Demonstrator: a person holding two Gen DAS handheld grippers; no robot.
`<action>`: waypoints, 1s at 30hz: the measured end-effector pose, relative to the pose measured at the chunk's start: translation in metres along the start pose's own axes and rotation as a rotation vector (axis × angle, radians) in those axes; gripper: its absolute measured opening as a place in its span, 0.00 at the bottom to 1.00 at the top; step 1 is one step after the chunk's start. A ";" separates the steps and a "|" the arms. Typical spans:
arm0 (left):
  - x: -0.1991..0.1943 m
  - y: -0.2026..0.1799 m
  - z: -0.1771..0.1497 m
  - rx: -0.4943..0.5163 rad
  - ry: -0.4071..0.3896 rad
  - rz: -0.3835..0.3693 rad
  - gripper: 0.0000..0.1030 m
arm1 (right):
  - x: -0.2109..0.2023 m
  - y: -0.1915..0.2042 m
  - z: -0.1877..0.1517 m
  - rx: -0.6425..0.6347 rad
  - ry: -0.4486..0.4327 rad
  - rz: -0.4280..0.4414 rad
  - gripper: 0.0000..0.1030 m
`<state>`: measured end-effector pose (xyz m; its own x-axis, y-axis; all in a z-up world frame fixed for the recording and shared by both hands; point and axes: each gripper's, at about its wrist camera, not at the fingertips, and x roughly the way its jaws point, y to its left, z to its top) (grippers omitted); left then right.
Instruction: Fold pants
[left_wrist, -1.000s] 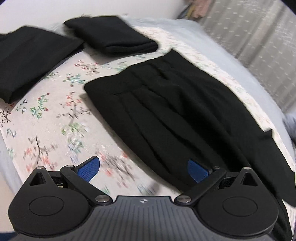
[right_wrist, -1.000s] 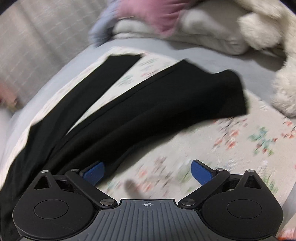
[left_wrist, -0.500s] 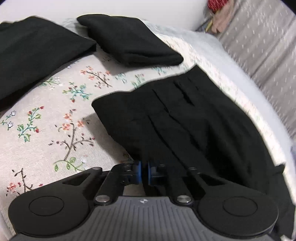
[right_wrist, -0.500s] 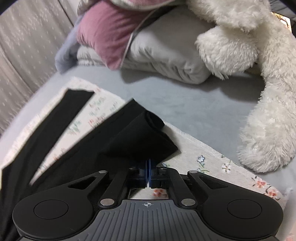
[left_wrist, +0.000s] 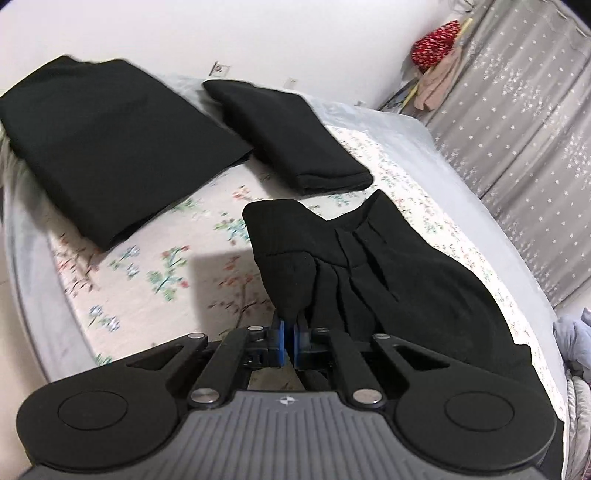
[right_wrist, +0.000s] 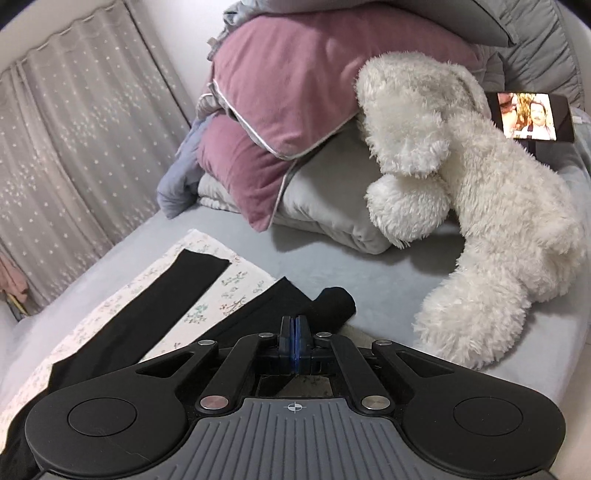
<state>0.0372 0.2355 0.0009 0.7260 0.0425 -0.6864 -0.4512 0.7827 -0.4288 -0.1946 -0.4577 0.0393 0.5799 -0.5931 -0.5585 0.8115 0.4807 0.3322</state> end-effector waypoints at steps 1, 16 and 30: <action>0.002 0.002 0.000 -0.018 0.002 0.004 0.12 | -0.005 -0.001 0.000 0.001 0.000 -0.005 0.00; -0.018 0.006 0.011 -0.045 -0.043 0.169 0.79 | -0.021 -0.018 -0.002 0.054 0.035 -0.157 0.10; 0.019 -0.107 0.063 0.182 -0.033 0.010 0.90 | 0.034 0.056 -0.014 -0.149 0.077 -0.012 0.51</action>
<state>0.1315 0.1914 0.0707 0.7398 0.0691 -0.6693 -0.3593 0.8815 -0.3062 -0.1304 -0.4420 0.0280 0.5583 -0.5506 -0.6206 0.7956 0.5675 0.2123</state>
